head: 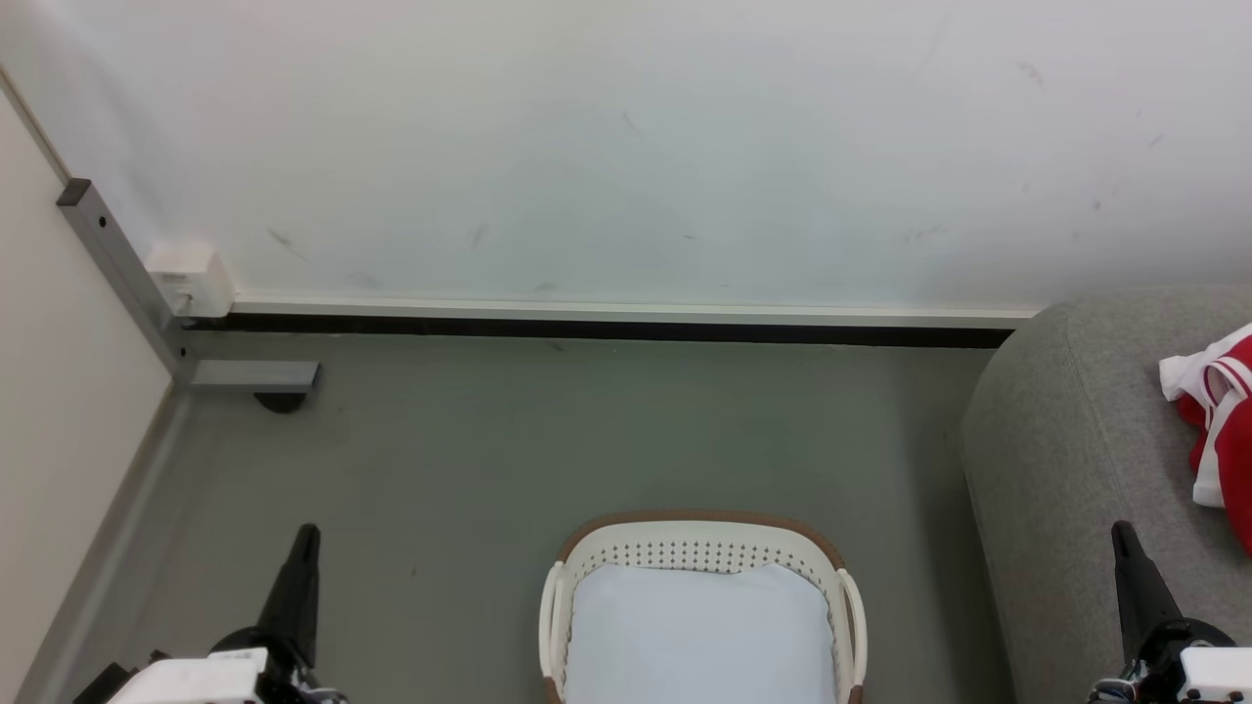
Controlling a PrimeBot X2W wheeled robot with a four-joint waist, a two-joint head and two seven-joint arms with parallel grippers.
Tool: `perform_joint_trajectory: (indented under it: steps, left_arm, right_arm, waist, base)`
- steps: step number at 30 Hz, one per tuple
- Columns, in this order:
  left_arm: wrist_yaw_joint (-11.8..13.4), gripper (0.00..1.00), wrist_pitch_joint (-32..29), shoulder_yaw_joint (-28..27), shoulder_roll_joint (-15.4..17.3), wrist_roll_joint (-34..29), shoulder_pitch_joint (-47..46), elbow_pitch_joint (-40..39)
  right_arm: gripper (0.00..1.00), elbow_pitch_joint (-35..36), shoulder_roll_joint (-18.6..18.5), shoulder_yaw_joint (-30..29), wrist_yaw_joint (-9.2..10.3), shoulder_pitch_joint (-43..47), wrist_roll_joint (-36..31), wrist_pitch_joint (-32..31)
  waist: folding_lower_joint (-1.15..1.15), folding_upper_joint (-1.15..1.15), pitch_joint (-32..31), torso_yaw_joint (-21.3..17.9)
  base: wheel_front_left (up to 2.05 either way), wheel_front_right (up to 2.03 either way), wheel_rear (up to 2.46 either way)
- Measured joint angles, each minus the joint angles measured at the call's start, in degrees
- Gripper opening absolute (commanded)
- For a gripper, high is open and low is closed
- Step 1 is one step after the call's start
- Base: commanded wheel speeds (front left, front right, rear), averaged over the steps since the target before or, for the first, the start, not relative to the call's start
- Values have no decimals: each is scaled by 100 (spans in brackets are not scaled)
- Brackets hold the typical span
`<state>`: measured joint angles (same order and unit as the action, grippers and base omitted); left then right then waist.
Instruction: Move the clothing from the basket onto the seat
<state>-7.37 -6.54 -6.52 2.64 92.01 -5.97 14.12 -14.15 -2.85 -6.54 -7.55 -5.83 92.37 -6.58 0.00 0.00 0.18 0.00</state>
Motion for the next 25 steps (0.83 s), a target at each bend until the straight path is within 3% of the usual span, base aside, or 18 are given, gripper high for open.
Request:
perform_joint_trajectory:
  steps: [25]
  left_arm:
    - [0, 0, 0, 0, 0, 0, -1, 0]
  right_arm:
    - [0, 0, 1, 1, 0, -1, 0, 1]
  waist:
    - [0, 0, 0, 0]
  base:
    - [0, 0, 0]
